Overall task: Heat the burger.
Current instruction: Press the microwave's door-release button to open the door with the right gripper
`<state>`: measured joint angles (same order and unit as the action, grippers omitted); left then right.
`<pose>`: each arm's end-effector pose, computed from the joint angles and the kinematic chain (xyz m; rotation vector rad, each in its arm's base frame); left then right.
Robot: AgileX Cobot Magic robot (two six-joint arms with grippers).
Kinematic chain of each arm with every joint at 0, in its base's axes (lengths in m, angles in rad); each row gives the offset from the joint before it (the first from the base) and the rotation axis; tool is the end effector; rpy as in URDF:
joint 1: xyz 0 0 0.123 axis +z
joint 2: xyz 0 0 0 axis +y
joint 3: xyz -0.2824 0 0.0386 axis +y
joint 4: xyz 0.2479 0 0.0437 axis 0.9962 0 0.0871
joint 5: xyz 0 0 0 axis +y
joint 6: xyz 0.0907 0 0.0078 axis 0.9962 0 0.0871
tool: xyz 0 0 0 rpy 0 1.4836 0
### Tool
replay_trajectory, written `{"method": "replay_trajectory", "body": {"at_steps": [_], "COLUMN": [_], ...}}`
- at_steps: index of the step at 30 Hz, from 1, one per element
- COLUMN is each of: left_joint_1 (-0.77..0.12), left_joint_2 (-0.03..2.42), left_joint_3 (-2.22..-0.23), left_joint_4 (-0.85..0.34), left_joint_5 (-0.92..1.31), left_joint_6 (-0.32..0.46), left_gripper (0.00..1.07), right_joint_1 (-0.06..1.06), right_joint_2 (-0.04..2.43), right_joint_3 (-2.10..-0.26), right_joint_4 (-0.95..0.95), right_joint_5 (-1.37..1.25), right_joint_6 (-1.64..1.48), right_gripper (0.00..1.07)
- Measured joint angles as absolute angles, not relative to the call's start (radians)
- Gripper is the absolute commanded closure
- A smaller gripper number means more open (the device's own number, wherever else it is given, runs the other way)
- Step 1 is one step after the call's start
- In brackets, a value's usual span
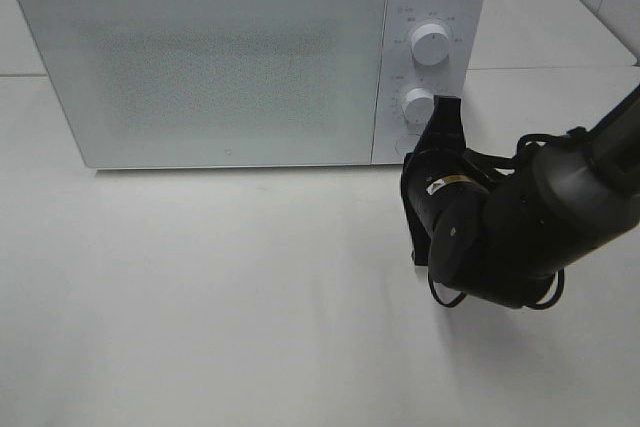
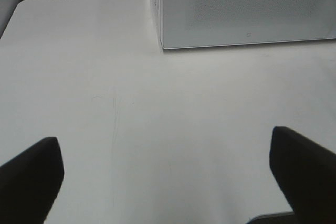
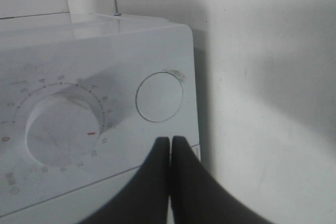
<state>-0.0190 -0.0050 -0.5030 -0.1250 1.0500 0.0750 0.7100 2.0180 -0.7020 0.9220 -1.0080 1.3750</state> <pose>-0.0061 -0.0097 0.2794 0.1005 2.0187 -0.1136 0.2840 0.1633 0.1018 1.5770 1.3201 1.0337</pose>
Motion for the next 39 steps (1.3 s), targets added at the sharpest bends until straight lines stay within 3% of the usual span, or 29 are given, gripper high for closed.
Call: {"method": "replay_trajectory", "body": {"at_steps": [9, 39], "left_joint_1": [-0.019, -0.019], "left_joint_2": [-0.005, -0.005], "left_joint_3": [-0.503, -0.503], "left_joint_4": [-0.125, -0.125], "left_joint_5": [1.05, 1.05], "left_joint_6": [0.075, 0.075], "left_gripper": [0.06, 0.06], "right_joint_1": [0.668, 0.596], "right_joint_2": [2.088, 2.165], "right_joint_3": [-0.816, -0.945], "right_joint_4": [0.927, 0.947], "right_joint_5": [-0.996, -0.919], "right_joint_6": [1.289, 1.217], "right_gripper": [1.07, 1.07]}}
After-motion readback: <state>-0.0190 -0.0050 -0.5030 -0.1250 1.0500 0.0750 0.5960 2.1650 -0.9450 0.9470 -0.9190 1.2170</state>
